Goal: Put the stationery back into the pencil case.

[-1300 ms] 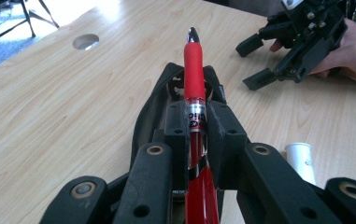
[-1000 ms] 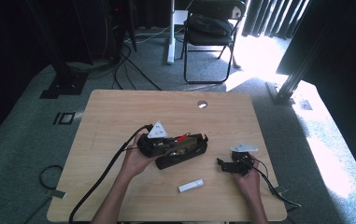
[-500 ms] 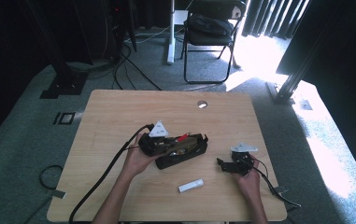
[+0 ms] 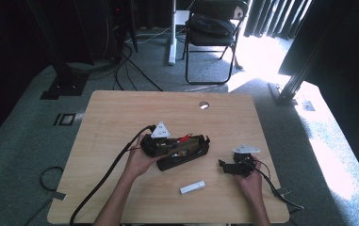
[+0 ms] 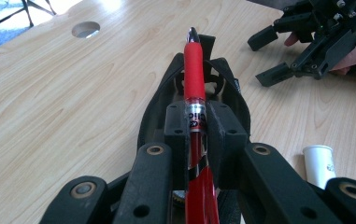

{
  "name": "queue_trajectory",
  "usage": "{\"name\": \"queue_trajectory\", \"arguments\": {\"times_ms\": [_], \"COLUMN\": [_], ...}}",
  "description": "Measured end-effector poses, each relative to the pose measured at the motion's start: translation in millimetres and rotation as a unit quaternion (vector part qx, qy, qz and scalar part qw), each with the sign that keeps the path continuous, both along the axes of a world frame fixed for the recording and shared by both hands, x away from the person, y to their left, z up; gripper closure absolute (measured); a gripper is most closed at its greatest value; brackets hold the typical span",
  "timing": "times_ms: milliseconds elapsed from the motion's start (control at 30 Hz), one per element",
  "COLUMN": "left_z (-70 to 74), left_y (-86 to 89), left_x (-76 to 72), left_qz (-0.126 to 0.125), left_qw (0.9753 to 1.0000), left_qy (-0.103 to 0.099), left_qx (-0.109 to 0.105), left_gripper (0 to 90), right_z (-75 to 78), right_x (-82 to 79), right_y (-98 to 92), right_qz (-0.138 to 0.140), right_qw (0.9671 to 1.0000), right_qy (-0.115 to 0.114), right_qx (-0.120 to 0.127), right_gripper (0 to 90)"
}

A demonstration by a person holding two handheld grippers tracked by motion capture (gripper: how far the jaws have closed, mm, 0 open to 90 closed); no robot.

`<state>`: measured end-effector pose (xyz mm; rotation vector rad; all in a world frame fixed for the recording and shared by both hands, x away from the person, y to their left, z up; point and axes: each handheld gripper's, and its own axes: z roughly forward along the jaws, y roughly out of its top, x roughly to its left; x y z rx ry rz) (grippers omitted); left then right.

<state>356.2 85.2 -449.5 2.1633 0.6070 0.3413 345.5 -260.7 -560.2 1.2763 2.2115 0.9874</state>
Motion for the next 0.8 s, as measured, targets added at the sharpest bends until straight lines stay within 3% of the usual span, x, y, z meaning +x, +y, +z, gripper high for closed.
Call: {"name": "queue_trajectory", "arguments": {"times_ms": [800], "left_z": [-10.6], "left_y": [-6.9], "left_x": [4.9], "left_qz": [-0.001], "left_qw": [1.0000], "left_qy": [0.003], "left_qx": [-0.001], "left_gripper": [79.6], "right_z": [0.0], "right_x": [0.0], "right_y": [-0.1], "right_qz": [0.000], "right_qw": [1.0000], "right_qy": [0.000], "right_qx": [0.000], "right_gripper": [18.0]}}
